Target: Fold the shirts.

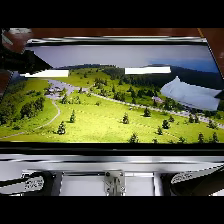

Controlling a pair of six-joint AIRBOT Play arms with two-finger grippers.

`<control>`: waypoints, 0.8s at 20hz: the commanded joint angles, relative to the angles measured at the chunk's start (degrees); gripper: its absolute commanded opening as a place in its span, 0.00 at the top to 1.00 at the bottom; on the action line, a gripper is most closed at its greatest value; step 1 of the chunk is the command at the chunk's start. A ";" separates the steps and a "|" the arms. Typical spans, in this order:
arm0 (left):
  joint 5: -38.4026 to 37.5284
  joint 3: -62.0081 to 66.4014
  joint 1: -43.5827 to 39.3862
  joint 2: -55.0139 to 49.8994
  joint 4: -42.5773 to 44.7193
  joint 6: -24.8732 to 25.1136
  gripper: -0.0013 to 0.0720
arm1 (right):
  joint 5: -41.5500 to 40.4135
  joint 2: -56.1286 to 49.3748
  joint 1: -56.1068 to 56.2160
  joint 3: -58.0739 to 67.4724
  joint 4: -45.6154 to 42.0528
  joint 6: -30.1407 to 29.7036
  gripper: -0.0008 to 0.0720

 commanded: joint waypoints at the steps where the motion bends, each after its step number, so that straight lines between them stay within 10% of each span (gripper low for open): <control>1: -0.31 0.00 -0.07 -0.04 0.00 -0.24 0.93 | 8.15 -1.25 -7.82 -0.02 -8.63 3.34 0.90; 6: -1.11 0.00 -0.83 -0.04 0.00 -0.22 0.93 | 12.28 2.86 -17.16 -10.19 -8.74 6.01 0.90; 16: -1.07 0.02 -3.45 -0.07 0.02 0.04 0.93 | -13.29 25.53 -23.96 -59.89 -10.54 6.51 0.90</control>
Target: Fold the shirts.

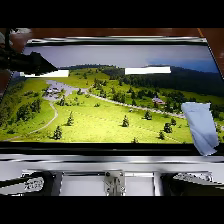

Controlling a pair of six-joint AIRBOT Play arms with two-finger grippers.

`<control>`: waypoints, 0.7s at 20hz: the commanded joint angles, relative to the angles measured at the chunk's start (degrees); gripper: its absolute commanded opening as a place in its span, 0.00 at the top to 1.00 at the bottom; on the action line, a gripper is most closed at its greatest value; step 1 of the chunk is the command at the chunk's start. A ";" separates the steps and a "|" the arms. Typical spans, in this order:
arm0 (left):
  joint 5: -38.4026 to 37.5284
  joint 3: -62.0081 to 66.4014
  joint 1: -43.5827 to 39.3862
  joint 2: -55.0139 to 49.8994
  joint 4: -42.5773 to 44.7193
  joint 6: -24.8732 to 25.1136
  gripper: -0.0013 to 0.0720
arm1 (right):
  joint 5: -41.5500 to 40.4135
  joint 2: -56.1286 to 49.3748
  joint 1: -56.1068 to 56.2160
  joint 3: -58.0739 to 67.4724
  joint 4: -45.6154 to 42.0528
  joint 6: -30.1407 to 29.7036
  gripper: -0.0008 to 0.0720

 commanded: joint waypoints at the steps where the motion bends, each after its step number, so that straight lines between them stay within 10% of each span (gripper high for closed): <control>1: -0.04 0.00 -0.35 -0.04 0.02 0.22 0.93 | -8.13 4.90 -0.90 -11.56 -0.57 0.33 0.90; 12: -0.04 0.00 -0.42 -0.04 0.02 0.63 0.93 | -12.04 5.95 -0.90 -12.41 -7.41 -0.11 0.90; 14: -0.04 0.00 -0.39 -0.04 0.02 0.66 0.93 | -12.11 5.95 -0.90 -11.96 -6.08 -1.90 0.61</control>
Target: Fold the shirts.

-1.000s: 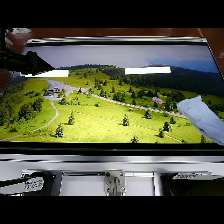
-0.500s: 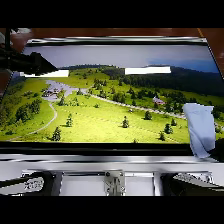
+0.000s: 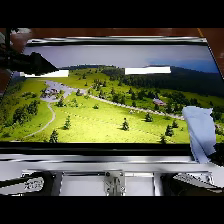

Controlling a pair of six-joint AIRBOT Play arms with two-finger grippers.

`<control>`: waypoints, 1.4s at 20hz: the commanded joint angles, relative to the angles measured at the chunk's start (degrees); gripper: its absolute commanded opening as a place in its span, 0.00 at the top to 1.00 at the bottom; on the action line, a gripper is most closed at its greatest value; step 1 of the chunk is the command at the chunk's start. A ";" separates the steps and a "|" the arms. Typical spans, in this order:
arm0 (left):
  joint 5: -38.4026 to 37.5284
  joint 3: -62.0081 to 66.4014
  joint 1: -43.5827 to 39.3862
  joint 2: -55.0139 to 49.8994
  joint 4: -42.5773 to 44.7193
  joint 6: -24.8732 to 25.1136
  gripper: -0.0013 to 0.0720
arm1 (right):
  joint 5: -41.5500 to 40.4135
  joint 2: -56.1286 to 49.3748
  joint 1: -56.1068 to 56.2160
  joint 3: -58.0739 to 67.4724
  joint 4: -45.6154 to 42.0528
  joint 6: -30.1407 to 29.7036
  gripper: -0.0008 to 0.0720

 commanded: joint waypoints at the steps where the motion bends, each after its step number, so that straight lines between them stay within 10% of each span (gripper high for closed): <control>1: 0.02 0.02 -0.04 -0.02 0.00 0.07 0.93 | -0.13 0.07 0.02 1.20 1.95 -4.42 0.36; 2: 0.04 0.02 -0.04 -0.02 0.02 0.24 0.93 | 2.49 0.07 0.02 3.04 3.58 -6.38 0.22; 9: 5.35 0.02 -0.85 -0.39 3.10 3.23 0.93 | 29.31 0.13 1.60 34.73 7.48 -3.65 0.21; 13: 5.99 0.04 -5.62 -3.23 14.64 1.33 0.93 | 20.85 2.62 13.31 48.52 9.77 -3.39 0.21; 17: 1.42 0.04 -18.14 -5.86 43.52 -11.89 0.93 | 19.89 3.32 35.50 46.56 4.63 -2.67 0.21; 18: -0.07 0.04 -20.81 -6.78 45.90 -12.04 0.78 | 20.09 3.08 39.63 44.70 5.42 -1.70 0.14; 19: -0.46 0.07 -22.49 -7.54 44.44 -12.46 0.27 | 20.09 2.97 43.45 42.42 7.17 -0.96 0.08; 20: -0.52 0.04 -23.63 -7.96 40.94 -12.63 0.06 | 19.69 2.99 46.14 40.46 7.76 -1.25 0.08; 28: -1.55 0.04 -21.94 -8.81 38.34 -13.75 0.07 | 16.85 3.13 53.00 36.00 10.67 1.38 0.08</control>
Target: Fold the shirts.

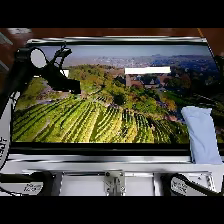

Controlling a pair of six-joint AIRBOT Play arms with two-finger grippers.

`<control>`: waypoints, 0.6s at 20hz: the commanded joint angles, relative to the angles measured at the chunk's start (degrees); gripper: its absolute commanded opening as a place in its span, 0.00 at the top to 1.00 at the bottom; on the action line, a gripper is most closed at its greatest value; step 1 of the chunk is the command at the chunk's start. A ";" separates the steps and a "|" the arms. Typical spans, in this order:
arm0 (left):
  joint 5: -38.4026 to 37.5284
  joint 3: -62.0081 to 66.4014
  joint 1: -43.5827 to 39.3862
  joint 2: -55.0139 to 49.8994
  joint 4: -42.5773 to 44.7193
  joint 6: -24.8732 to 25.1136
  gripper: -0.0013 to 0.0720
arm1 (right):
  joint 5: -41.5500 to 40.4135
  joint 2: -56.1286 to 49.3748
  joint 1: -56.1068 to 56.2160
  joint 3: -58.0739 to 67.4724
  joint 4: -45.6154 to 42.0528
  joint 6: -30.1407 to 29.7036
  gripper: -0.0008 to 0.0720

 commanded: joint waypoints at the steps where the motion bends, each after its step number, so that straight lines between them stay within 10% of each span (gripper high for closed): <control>1: -0.85 0.04 0.28 -0.31 0.24 -0.63 0.07 | -0.61 0.04 2.10 -0.72 3.67 0.68 0.08; 12: -0.57 0.04 0.28 -0.31 0.24 -0.61 0.07 | -0.61 0.04 2.05 -0.72 4.13 0.68 0.08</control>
